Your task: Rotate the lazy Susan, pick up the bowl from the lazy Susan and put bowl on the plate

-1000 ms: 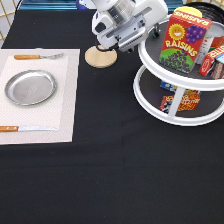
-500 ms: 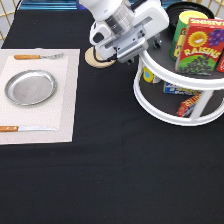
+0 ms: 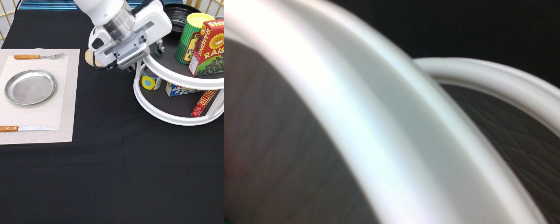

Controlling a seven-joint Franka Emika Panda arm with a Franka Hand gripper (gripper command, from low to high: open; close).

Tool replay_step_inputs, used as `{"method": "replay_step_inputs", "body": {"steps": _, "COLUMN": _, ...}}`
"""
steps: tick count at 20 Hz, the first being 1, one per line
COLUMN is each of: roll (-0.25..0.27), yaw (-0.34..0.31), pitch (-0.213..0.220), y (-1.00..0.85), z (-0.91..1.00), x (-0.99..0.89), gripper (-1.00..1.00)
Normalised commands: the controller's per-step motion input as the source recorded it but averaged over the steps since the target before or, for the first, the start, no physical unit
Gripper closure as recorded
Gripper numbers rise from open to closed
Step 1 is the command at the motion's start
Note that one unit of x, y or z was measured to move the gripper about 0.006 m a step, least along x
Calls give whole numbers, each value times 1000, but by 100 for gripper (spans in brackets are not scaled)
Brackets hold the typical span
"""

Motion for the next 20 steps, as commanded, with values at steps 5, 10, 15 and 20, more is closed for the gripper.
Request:
{"method": "replay_step_inputs", "body": {"steps": 5, "roll": 0, "yaw": 0, "pitch": -12, "y": 39, "z": 351, "x": -718, "gripper": -100}}
{"method": "replay_step_inputs", "body": {"steps": 10, "roll": 0, "yaw": 2, "pitch": 0, "y": 41, "z": -1, "x": -781, "gripper": -100}}
{"method": "replay_step_inputs", "body": {"steps": 15, "roll": 0, "yaw": 5, "pitch": 0, "y": 13, "z": -206, "x": -687, "gripper": -100}}
{"method": "replay_step_inputs", "body": {"steps": 20, "roll": -8, "yaw": 29, "pitch": 19, "y": 201, "z": -217, "x": -341, "gripper": -100}}
